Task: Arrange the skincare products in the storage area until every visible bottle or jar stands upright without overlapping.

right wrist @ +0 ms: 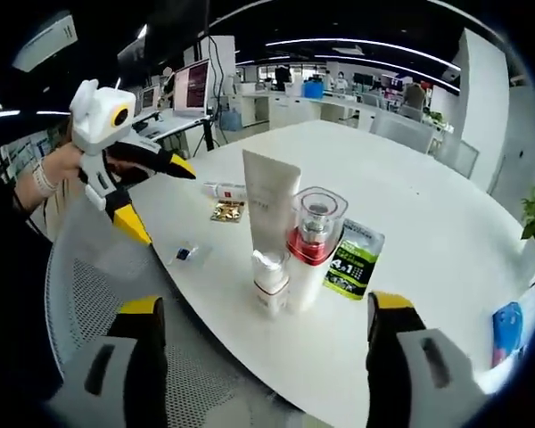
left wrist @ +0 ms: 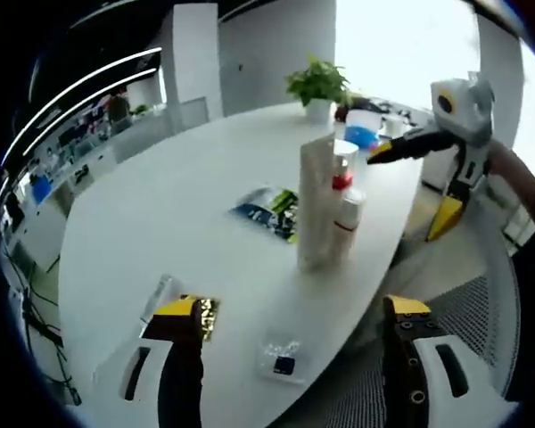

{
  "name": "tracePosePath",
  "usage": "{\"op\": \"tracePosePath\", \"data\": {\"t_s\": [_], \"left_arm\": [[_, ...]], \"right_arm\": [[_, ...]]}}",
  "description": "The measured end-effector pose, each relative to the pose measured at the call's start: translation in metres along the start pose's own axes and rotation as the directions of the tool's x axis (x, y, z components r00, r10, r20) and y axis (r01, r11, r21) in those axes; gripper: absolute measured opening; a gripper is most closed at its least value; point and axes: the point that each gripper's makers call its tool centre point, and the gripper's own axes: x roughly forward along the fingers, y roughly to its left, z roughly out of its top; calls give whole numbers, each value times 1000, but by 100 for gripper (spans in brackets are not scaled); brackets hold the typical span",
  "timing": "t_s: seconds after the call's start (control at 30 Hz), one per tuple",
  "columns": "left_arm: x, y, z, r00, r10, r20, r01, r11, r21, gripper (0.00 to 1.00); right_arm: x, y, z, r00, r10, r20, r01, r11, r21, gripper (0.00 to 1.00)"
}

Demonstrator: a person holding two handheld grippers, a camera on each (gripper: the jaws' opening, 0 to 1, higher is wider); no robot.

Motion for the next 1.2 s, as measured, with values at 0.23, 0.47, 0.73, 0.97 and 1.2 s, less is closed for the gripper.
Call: {"op": "tracePosePath", "data": {"t_s": [0.23,0.47,0.73,0.97,1.2], "left_arm": [[-9,10,-12,999,30,-36,-31,999,-20,91],[-14,22,-36,989,19,-146,-21,1000,-10,97],[-18,52,-44,992,28,-125,-32,999,-24,97],[-14,92,-53,984,16,-179,-16,1000,-3,97],[-4,132,-65,974,-11,-228,19,999,34,97]], "right_arm": [[-1,3,5,1000,7,3,-7,1000,-17,99],[5,1,9,1000,2,5,-2,1000,-15,100],[4,3,1,999,-11,-41,11,1000,-8,100],[8,12,-1,997,-18,-72,20,999,28,100],[7,16,-1,993,-75,-95,82,994,75,100]]}}
